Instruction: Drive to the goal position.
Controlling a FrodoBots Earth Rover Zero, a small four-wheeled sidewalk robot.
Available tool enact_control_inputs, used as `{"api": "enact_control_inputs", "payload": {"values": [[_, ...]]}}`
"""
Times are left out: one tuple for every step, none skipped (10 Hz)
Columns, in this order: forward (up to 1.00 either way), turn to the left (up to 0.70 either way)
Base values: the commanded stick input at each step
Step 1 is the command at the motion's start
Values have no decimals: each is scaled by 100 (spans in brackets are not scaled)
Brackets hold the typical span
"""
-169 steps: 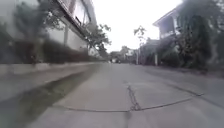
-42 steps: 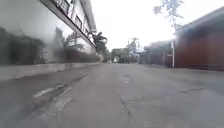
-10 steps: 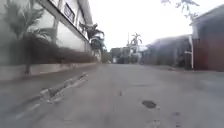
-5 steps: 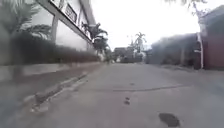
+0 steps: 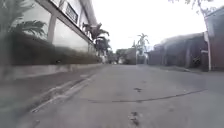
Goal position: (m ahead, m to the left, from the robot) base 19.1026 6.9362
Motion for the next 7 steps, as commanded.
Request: {"api": "enact_control_inputs", "payload": {"values": [[100,-40],[100,-40],[100,-40],[100,-39],[100,-35],[100,-25],[100,-13]]}}
